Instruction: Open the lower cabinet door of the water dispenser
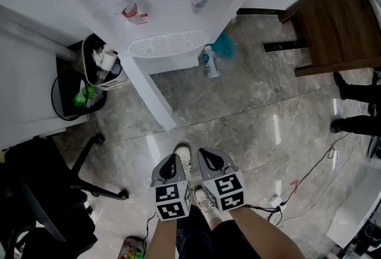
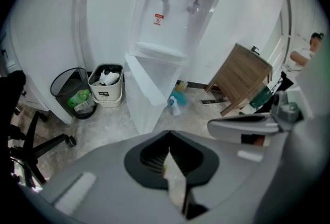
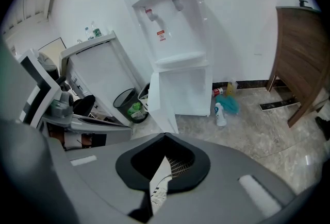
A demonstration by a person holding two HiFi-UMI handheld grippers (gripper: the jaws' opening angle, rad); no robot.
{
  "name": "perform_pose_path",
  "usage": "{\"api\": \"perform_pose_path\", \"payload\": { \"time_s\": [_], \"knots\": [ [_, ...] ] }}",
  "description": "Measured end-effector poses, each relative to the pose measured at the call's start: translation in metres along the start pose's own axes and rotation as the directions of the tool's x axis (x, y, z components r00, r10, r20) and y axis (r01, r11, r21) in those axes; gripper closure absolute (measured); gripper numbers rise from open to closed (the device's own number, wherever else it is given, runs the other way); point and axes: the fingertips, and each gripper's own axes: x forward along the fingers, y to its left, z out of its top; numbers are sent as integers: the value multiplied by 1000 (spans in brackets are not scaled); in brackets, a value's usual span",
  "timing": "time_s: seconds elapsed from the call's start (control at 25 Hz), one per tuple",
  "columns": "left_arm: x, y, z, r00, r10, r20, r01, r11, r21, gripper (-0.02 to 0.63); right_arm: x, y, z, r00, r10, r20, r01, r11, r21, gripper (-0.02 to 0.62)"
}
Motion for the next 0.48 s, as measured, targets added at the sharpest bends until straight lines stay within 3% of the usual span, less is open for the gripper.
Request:
{"api": "perform_pose_path", "payload": {
  "time_s": [0.48],
  "knots": [
    [4, -8, -6, 1000, -7, -17, 8, 1000, 21, 600, 0, 1, -2, 1000, 5, -6, -5, 1000, -6, 604]
  ]
}}
